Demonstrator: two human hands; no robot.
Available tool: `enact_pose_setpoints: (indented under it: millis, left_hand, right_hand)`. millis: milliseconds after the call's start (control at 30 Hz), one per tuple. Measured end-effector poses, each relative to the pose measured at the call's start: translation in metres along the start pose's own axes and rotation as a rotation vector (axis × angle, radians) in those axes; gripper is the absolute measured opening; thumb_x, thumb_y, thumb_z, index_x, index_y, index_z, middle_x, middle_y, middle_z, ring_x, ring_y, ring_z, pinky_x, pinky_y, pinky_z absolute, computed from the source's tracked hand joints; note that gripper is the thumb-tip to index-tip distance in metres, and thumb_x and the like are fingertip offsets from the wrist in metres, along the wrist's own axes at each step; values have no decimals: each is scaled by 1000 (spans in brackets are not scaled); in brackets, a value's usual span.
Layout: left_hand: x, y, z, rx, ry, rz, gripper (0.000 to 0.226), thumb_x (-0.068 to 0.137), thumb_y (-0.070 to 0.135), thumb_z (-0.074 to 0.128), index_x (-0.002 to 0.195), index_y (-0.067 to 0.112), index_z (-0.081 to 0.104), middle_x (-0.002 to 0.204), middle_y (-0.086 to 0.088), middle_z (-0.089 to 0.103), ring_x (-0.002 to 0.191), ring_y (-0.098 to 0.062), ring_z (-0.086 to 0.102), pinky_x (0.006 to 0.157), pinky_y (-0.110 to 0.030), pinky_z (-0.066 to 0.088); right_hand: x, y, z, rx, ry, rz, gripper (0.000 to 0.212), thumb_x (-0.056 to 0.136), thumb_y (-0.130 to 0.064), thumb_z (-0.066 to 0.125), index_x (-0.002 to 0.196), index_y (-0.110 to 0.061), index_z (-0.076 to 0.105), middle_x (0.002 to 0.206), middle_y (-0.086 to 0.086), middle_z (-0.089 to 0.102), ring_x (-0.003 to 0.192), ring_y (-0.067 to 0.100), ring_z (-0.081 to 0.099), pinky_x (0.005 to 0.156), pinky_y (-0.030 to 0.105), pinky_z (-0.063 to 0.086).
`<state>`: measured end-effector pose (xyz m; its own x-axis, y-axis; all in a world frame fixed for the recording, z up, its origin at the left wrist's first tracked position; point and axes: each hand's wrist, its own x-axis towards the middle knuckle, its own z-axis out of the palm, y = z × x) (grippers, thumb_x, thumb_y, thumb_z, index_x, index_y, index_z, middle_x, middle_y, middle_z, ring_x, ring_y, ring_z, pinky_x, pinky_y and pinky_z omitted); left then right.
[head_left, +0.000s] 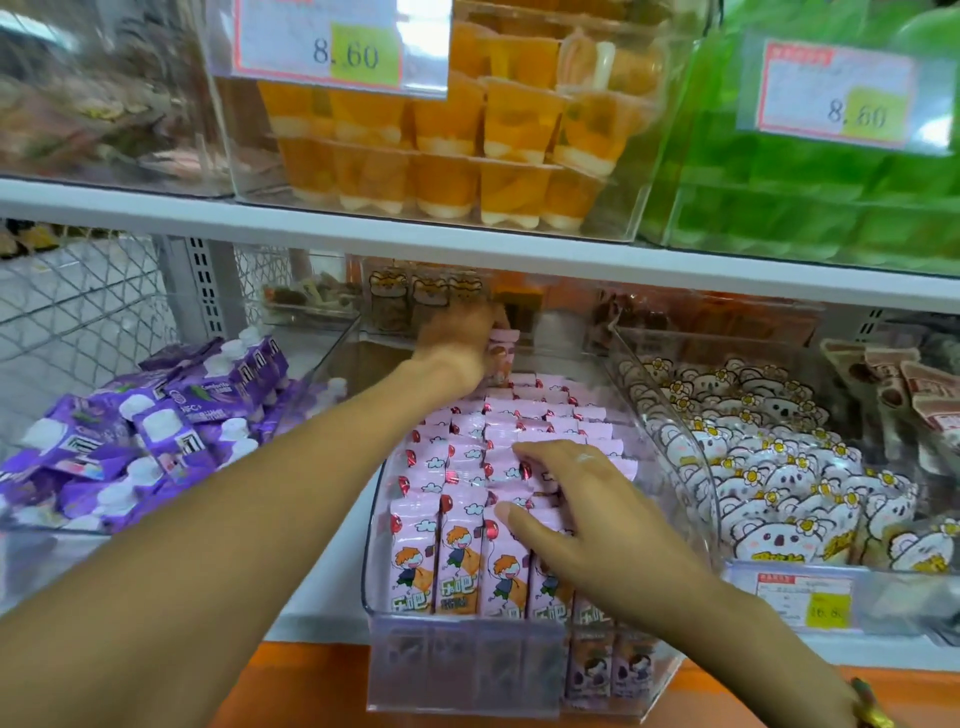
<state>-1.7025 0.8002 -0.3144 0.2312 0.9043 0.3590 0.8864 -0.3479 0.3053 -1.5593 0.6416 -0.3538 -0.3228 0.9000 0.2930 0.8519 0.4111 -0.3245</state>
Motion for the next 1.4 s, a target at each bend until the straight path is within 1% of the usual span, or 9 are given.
enact_pose_setpoints:
  millis: [200, 300, 433, 600, 867, 1033, 1200, 1300, 1400]
  left_hand:
    - [-4, -6, 9, 172, -331, 81, 31, 99, 18, 46, 127, 18, 60, 128, -4, 61, 109, -25, 60, 94, -35, 50]
    - [-4, -6, 5, 148, -274, 126, 32, 97, 15, 50, 128, 19, 58, 129, -5, 59, 111, -25, 58, 92, -34, 49]
    - [-3, -8, 3, 189, -307, 155, 27, 95, 32, 56, 117, 19, 65, 122, -5, 61, 109, -24, 55, 88, -32, 47]
    - [-2, -4, -3, 153, -236, 83, 20, 92, 33, 61, 109, 25, 67, 122, -3, 57, 110, -24, 53, 84, -29, 44]
    - [-33, 11, -23, -595, 121, -227, 18, 98, 24, 50, 106, 12, 60, 110, -13, 66, 100, -28, 63, 92, -44, 51]
    - [-88, 15, -46, -1097, 367, -390, 25, 99, 21, 49, 118, 6, 54, 112, -11, 66, 102, -20, 64, 92, -38, 53]
    - [-145, 18, -60, -1253, 486, -285, 6, 97, 15, 52, 94, 18, 57, 85, 1, 68, 69, 2, 65, 65, -15, 55]
    - [-160, 22, -59, -1224, 399, -202, 6, 92, 16, 60, 91, 20, 64, 81, 4, 73, 76, -1, 68, 68, -17, 56]
    - [-165, 25, -54, -1238, 336, -169, 7, 89, 19, 64, 94, 20, 68, 85, 8, 74, 81, -2, 70, 66, -13, 53]
  right_hand:
    - [2, -4, -5, -174, 61, -58, 48, 98, -50, 35, 141, -29, 38, 144, -9, 38, 132, 9, 30, 105, 27, 28]
    - [0, -2, -4, -169, 43, -66, 46, 99, -47, 33, 142, -30, 34, 141, -10, 42, 128, 10, 35, 101, 26, 30]
    - [-2, 0, -3, -146, 30, -65, 47, 100, -46, 34, 144, -30, 33, 141, -10, 43, 128, 9, 36, 101, 26, 31]
    - [-2, 1, -4, -109, 22, -47, 48, 99, -45, 36, 145, -31, 31, 137, -9, 47, 124, 9, 39, 97, 24, 30]
    - [-2, -1, -5, -117, -4, -29, 48, 100, -43, 37, 145, -27, 32, 135, -3, 50, 124, 15, 41, 97, 27, 31]
    - [-2, -3, -7, -121, -5, -27, 47, 100, -40, 40, 144, -24, 34, 137, -1, 49, 124, 17, 42, 95, 27, 33]
    - [-1, -13, -14, 154, 163, 51, 38, 100, -38, 40, 135, -23, 47, 128, -4, 56, 109, 8, 50, 91, 28, 42]
    - [0, -30, -19, 585, 196, 64, 34, 95, -47, 44, 122, -30, 56, 116, -17, 60, 99, -9, 55, 80, 8, 44]
    - [0, -44, -18, 685, 140, 27, 28, 92, -43, 54, 118, -32, 59, 107, -10, 63, 86, 0, 61, 72, 12, 49]
